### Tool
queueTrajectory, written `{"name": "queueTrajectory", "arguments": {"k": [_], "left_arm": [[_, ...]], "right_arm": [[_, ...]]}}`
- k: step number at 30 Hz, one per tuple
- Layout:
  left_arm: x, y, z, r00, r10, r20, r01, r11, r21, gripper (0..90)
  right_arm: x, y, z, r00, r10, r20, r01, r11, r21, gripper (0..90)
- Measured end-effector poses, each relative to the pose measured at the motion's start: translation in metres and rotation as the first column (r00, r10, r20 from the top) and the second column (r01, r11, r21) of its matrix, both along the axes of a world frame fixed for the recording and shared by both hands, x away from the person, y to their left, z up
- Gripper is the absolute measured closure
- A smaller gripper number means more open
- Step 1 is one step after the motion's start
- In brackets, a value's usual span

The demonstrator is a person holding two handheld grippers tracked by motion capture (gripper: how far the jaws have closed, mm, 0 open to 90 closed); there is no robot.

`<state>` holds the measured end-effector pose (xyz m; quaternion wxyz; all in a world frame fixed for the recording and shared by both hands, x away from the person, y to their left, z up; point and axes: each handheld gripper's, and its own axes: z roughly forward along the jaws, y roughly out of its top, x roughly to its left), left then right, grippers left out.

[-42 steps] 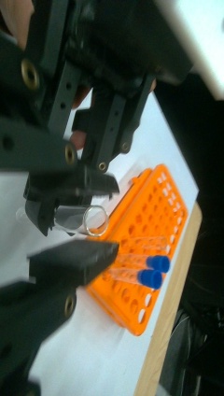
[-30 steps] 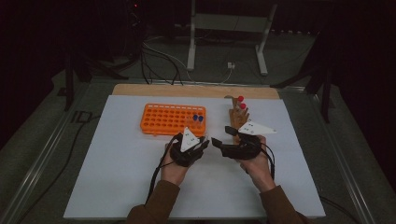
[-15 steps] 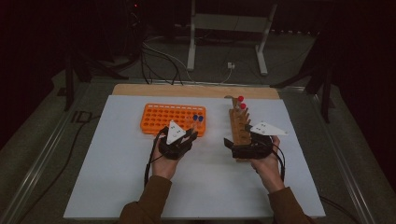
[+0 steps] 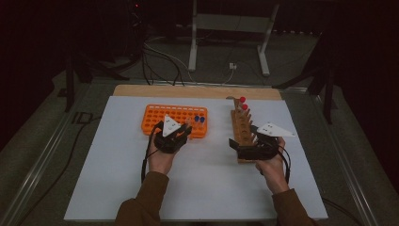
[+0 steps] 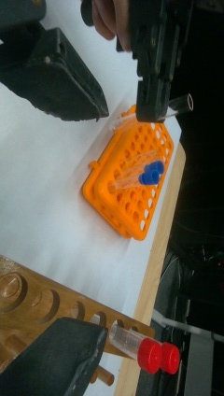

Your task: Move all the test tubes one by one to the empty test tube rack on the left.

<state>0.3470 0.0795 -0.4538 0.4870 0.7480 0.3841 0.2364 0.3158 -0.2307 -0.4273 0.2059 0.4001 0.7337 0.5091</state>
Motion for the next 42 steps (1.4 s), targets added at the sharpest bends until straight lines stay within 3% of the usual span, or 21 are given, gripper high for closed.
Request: {"name": "queueTrajectory", "arguments": {"k": [9,14,20,27,35,42], "left_arm": [[0.016,0.004,-0.001,0.9961,0.083,0.028,-0.084,0.9962,0.024,76.1],[0.026,0.006,-0.004,0.9918,0.126,0.020,-0.126,0.9920,0.001,76.1],[0.036,0.002,-0.013,0.9855,0.170,0.003,-0.170,0.9855,0.006,76.2],[0.042,0.000,-0.021,0.9823,0.186,-0.018,-0.186,0.9824,0.012,76.1],[0.047,-0.006,-0.034,0.9815,0.178,-0.071,-0.170,0.9798,0.106,76.4],[0.047,-0.007,-0.037,0.9826,0.162,-0.091,-0.148,0.9790,0.140,76.6]], "right_arm": [[0.000,0.000,0.000,1.0000,0.005,0.000,-0.005,1.0000,0.004,0.1],[0.000,0.000,0.000,1.0000,0.006,0.000,-0.006,1.0000,0.006,0.1],[-0.001,-0.001,0.001,0.9999,0.012,0.001,-0.012,0.9998,0.017,0.1],[-0.001,-0.003,0.001,0.9999,0.012,-0.002,-0.011,0.9996,0.025,0.1],[-0.002,-0.002,0.000,0.9999,0.012,-0.007,-0.012,0.9997,0.019,0.1],[-0.002,0.001,-0.002,0.9997,0.021,-0.011,-0.021,0.9997,0.010,0.1]]}}
